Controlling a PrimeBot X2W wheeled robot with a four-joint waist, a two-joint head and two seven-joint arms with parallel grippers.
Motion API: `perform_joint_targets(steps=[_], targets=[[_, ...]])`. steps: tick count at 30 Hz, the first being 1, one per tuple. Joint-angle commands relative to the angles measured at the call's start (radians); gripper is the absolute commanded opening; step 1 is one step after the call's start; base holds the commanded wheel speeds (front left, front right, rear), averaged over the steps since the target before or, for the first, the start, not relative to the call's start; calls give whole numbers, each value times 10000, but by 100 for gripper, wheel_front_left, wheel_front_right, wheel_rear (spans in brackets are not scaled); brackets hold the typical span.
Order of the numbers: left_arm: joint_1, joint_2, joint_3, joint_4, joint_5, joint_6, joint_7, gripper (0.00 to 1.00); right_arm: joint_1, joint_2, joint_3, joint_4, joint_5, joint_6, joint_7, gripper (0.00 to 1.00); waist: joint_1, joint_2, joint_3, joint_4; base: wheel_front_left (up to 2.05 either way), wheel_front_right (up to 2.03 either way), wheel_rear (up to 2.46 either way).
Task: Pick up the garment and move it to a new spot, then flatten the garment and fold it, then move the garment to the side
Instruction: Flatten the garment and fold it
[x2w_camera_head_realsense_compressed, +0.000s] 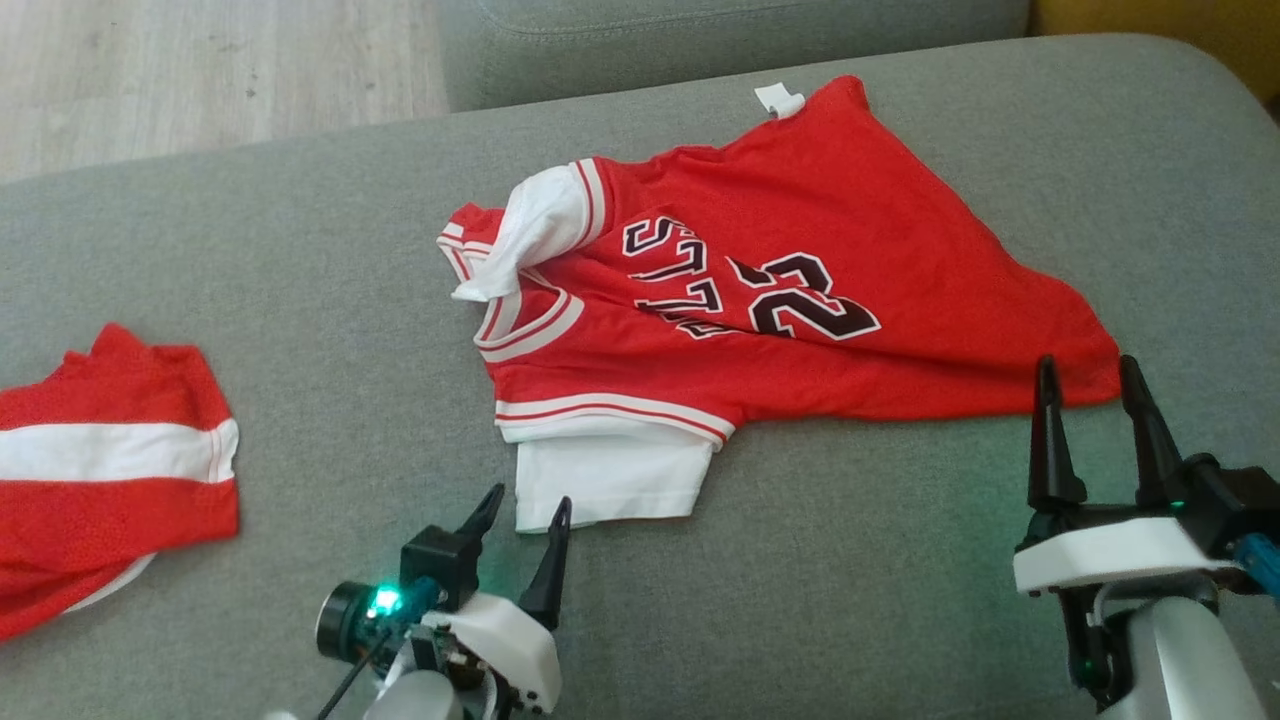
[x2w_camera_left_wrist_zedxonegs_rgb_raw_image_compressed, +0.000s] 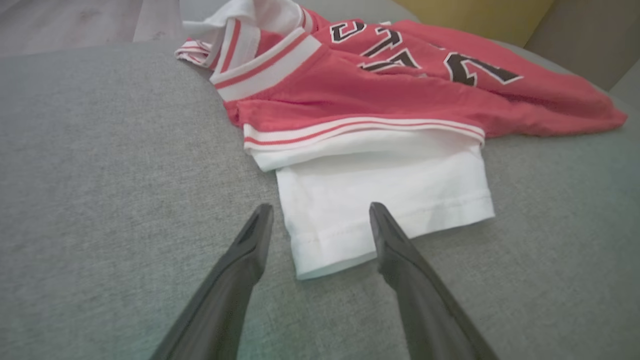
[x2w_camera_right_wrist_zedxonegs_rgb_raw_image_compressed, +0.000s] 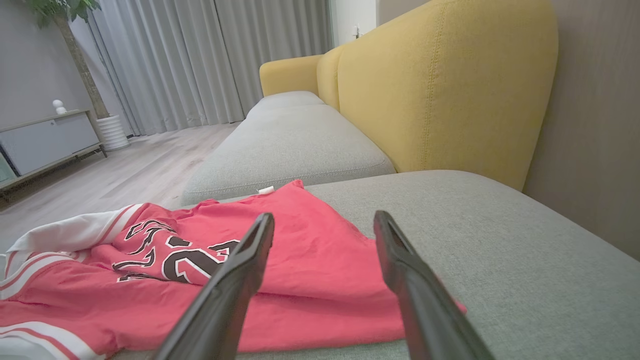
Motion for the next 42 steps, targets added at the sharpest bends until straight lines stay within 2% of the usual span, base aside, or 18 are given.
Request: perform_joint_targets(steps=[1, 6, 13, 14, 20, 34, 42], targets=[[-468, 48, 295, -170, 121, 98, 56, 100, -347, -52, 269, -362, 7, 75, -108, 100, 0, 0, 29, -38, 0, 0, 0], [-600, 86, 183, 460, 217, 387, 877, 100, -364, -52, 316, -388, -8, 75, -108, 100, 0, 0, 111, -172, 0, 0, 0], [-695, 100, -75, 852, 92, 156, 1740, 100, -467, -52, 154, -550, 17, 75, -108, 100, 0, 0, 184, -332, 0, 0, 0], [-700, 103, -95, 860, 54, 104, 1804, 0, -467, -52, 134, -564, 19, 75, -108, 100, 0, 0, 190, -338, 0, 0, 0], [-697, 147, -134, 659, -73, -16, 1712, 0, -466, -52, -14, -593, 9, 75, -108, 100, 0, 0, 160, -298, 0, 0, 0], [-749, 164, 501, -525, -368, 279, -1045, 0, -508, -52, -461, -286, -227, 75, -109, 100, 0, 0, 56, 75, 0, 0, 0], [-707, 142, 750, -1093, -341, 434, -1718, 0, -620, -52, -1054, 497, -478, 75, -109, 100, 0, 0, 82, 287, 0, 0, 0]])
